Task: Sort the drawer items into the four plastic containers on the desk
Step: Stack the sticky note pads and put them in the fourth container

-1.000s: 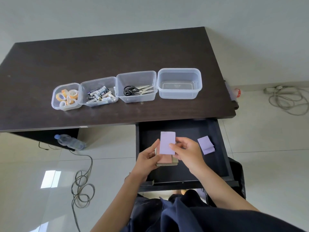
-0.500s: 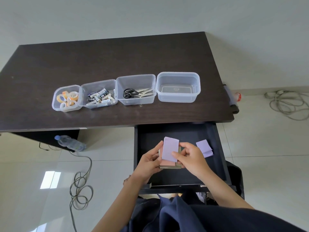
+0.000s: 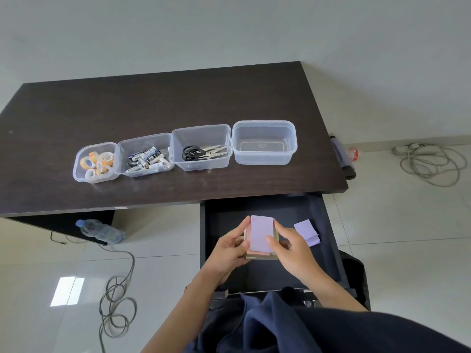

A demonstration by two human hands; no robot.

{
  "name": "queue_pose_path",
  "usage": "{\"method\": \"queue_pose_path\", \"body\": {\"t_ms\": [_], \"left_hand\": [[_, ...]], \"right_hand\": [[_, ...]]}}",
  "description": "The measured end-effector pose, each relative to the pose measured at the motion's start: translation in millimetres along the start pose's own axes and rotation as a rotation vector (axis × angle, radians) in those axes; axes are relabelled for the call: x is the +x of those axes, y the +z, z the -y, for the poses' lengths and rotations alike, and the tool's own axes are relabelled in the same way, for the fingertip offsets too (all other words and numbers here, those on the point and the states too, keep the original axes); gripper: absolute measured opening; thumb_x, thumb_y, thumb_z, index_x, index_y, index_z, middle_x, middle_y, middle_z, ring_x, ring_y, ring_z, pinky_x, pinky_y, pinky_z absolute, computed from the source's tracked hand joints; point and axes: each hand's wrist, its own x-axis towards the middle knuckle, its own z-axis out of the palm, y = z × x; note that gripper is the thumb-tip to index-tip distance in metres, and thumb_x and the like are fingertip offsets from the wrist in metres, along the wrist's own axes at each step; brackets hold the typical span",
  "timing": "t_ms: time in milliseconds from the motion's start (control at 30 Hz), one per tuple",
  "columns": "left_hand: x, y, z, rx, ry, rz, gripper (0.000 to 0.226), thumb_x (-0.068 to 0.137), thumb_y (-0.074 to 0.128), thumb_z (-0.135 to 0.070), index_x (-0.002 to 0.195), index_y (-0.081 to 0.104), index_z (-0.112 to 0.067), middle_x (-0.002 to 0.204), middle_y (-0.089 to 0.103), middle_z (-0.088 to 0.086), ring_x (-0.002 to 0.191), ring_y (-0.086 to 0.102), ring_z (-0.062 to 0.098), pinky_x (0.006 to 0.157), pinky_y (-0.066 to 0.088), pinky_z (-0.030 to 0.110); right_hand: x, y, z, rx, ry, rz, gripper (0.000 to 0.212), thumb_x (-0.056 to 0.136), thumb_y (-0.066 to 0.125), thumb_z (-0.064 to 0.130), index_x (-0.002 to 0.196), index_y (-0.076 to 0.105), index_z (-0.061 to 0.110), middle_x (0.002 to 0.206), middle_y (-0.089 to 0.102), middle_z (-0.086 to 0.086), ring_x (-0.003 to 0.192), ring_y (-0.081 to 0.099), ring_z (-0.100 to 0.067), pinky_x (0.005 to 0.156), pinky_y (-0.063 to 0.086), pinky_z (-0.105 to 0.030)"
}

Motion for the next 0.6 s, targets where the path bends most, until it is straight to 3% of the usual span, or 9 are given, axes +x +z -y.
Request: {"method": "queue_pose_path", "body": {"t_ms": [267,400,600], "left_hand": [[1,-2,1,0.016,0.001,0.001,0.049,0.098,0.048,-0.012,0.122,0.048,-0.054,0.112,0.067,0.004,0.114,0.058,0.023,0.1,0.047,0.043],[1,-4,2,-0.03,-0.006,0.001,0.046,0.1,0.044,-0.014,0.123,0.048,-0.054,0.121,0.064,-0.004,0.117,0.056,0.024,0.102,0.044,0.044],[0,-9,4,-0.095,0.05,0.024,0.054,0.091,0.06,-0.012,0.126,0.049,-0.052,0.105,0.07,-0.003,0.102,0.057,0.026,0.092,0.042,0.045]], "right_hand": [[-3,8,3,-0.002,0.027,0.017,0.059,0.09,0.059,0.037,0.143,0.036,0.029,0.127,0.044,0.002,0.118,0.047,-0.012,0.085,0.047,-0.015],[-2,12,5,0.001,0.035,0.015,0.059,0.09,0.06,0.035,0.144,0.035,0.029,0.128,0.042,0.002,0.118,0.044,-0.009,0.091,0.044,-0.016],[2,16,8,0.018,0.013,-0.01,0.06,0.088,0.063,0.034,0.143,0.037,0.028,0.125,0.041,0.004,0.118,0.045,-0.01,0.095,0.048,-0.022]]}}
